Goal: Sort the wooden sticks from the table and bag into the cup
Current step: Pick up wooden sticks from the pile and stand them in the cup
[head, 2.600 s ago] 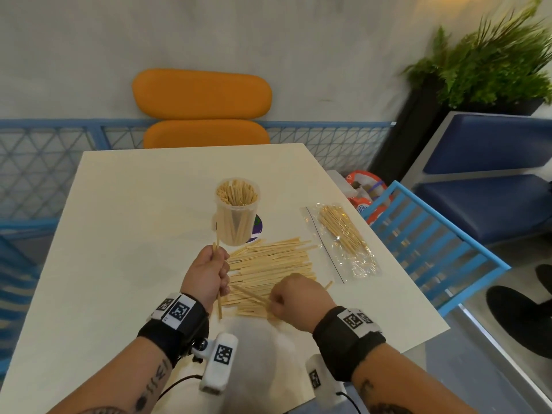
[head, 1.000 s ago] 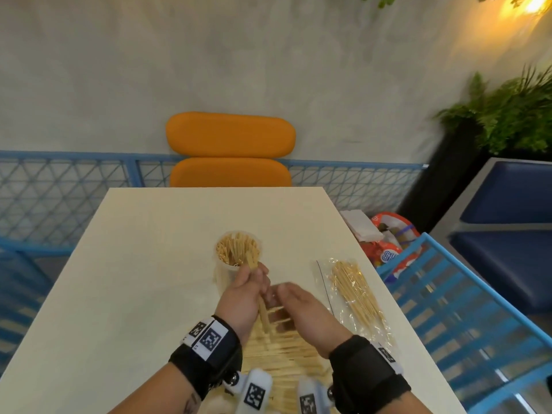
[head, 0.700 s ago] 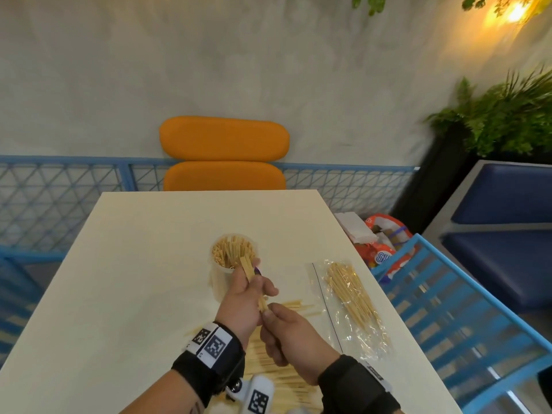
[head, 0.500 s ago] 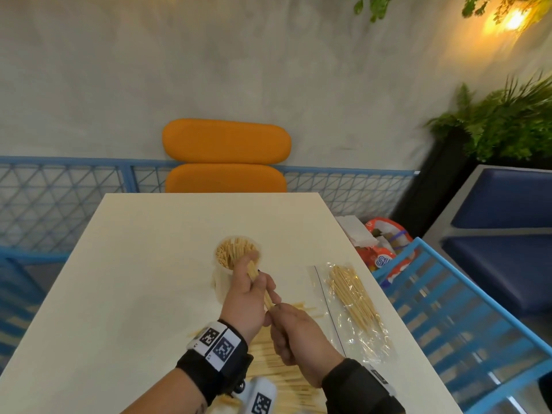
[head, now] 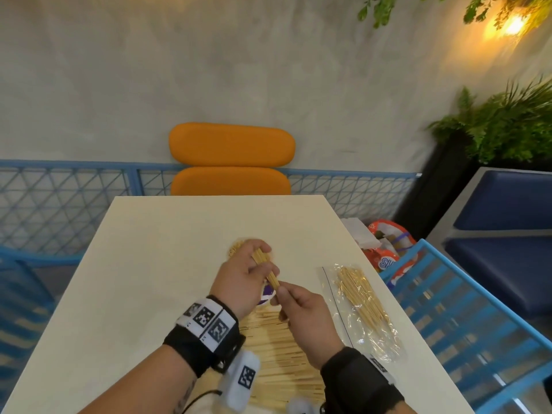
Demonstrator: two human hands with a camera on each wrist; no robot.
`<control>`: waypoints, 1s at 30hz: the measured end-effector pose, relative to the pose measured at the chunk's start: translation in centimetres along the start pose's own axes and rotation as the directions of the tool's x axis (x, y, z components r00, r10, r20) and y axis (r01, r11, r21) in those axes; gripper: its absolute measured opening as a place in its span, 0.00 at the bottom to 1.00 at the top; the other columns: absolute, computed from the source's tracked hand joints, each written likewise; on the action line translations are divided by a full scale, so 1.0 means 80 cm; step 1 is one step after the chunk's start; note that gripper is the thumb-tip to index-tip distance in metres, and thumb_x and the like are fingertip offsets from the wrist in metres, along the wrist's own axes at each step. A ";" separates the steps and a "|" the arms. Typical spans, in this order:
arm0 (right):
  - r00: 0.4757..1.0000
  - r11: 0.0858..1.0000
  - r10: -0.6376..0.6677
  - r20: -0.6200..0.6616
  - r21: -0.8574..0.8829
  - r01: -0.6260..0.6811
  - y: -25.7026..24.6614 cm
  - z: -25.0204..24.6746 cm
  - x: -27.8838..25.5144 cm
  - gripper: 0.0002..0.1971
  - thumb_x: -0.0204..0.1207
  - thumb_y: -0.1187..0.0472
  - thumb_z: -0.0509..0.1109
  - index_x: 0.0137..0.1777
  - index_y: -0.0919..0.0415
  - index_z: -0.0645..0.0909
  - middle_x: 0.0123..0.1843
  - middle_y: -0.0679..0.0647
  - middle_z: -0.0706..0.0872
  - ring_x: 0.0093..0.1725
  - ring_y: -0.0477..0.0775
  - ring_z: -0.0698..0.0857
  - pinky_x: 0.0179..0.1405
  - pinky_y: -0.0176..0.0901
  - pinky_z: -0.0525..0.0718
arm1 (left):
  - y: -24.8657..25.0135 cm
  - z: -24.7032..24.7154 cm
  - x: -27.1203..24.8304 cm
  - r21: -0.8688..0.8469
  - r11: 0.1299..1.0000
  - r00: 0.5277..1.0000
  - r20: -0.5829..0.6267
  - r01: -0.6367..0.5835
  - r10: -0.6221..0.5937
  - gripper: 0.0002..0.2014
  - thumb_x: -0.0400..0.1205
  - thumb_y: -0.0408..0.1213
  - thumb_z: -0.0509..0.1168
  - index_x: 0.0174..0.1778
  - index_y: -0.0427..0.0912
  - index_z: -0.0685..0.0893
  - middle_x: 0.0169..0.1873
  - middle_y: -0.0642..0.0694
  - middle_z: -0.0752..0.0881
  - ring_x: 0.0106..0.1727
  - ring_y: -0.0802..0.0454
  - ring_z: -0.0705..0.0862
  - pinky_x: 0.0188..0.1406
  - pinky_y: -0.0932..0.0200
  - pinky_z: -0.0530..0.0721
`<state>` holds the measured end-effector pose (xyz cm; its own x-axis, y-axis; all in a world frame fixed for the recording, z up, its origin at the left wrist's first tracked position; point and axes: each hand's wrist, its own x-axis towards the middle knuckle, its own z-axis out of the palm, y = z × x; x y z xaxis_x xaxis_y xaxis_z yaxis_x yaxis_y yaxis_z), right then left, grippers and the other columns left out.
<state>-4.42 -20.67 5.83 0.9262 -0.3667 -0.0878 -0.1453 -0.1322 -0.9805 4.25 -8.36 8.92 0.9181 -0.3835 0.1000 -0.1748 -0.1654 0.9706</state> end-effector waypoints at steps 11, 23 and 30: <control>0.997 0.964 -0.061 -0.036 -0.260 0.050 0.012 0.010 0.030 0.20 0.85 0.60 0.67 0.75 0.44 0.73 0.66 0.36 0.77 0.58 0.35 0.81 0.47 0.18 0.77 | 0.023 -0.079 0.080 0.319 0.938 0.964 -0.177 -0.136 0.200 0.13 0.87 0.38 0.62 0.54 0.66 0.76 0.41 0.57 0.91 0.43 0.57 0.91 0.53 0.50 0.89; 0.996 0.939 -0.073 -0.053 -0.339 0.051 0.026 0.020 0.056 0.26 0.86 0.61 0.63 0.82 0.47 0.65 0.77 0.41 0.67 0.69 0.42 0.75 0.68 0.36 0.75 | -0.060 -0.044 0.090 0.705 0.683 0.982 0.144 -0.191 0.125 0.10 0.89 0.38 0.49 0.50 0.61 0.69 0.42 0.58 0.87 0.52 0.56 0.81 0.85 0.39 0.44; 0.975 0.827 -0.217 0.053 -0.521 0.213 0.021 0.034 0.063 0.29 0.83 0.62 0.63 0.83 0.50 0.64 0.80 0.41 0.65 0.81 0.44 0.61 0.68 0.15 0.56 | -0.075 -0.049 0.084 0.696 0.686 0.975 0.197 -0.212 0.102 0.13 0.90 0.43 0.53 0.54 0.62 0.82 0.61 0.67 0.84 0.81 0.64 0.63 0.84 0.40 0.32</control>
<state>0.93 -20.26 3.26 0.9528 -0.2797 0.1182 -0.1044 -0.6672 -0.7375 12.90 -6.37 4.61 0.8073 -0.5699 0.1533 -0.5625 -0.6643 0.4923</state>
